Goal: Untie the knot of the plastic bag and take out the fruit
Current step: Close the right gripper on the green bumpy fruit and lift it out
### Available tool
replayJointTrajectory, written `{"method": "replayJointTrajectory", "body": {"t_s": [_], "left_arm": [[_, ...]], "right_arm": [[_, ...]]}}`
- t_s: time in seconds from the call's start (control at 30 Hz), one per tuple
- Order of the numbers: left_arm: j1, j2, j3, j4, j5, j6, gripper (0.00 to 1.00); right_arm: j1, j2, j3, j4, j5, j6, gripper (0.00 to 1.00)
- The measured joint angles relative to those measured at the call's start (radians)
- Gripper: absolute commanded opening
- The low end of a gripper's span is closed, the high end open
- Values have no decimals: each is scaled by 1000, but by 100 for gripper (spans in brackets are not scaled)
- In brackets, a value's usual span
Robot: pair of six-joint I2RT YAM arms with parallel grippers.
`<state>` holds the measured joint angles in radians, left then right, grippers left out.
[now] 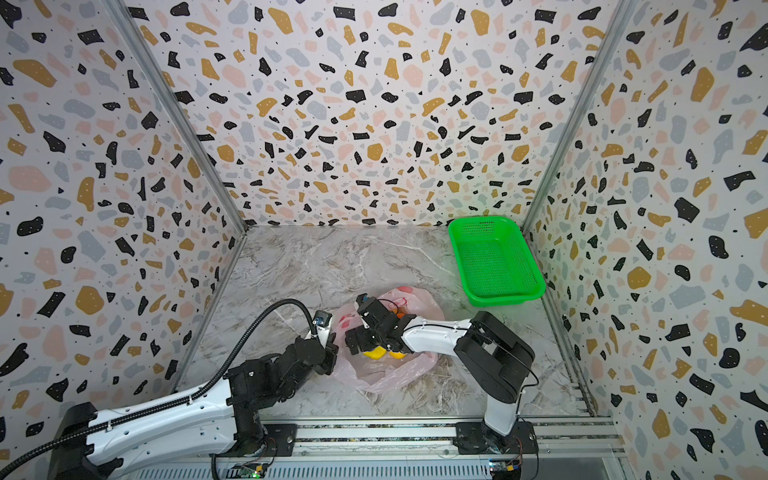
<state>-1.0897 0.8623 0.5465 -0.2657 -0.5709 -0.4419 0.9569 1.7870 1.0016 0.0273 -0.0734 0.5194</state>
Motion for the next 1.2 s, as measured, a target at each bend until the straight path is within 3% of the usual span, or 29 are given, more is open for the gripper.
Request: {"method": "replayJointTrajectory", "body": {"t_s": [0.3, 0.6, 1.2], "left_arm": [[0, -9, 0, 4, 0, 0, 0], [0, -12, 0, 5, -13, 1, 0], [0, -10, 12, 36, -22, 39, 0]], "right_arm": [[5, -17, -19, 33, 41, 1, 68], [12, -142, -37, -39, 32, -6, 68], [14, -518, -32, -379, 25, -46, 69]]}}
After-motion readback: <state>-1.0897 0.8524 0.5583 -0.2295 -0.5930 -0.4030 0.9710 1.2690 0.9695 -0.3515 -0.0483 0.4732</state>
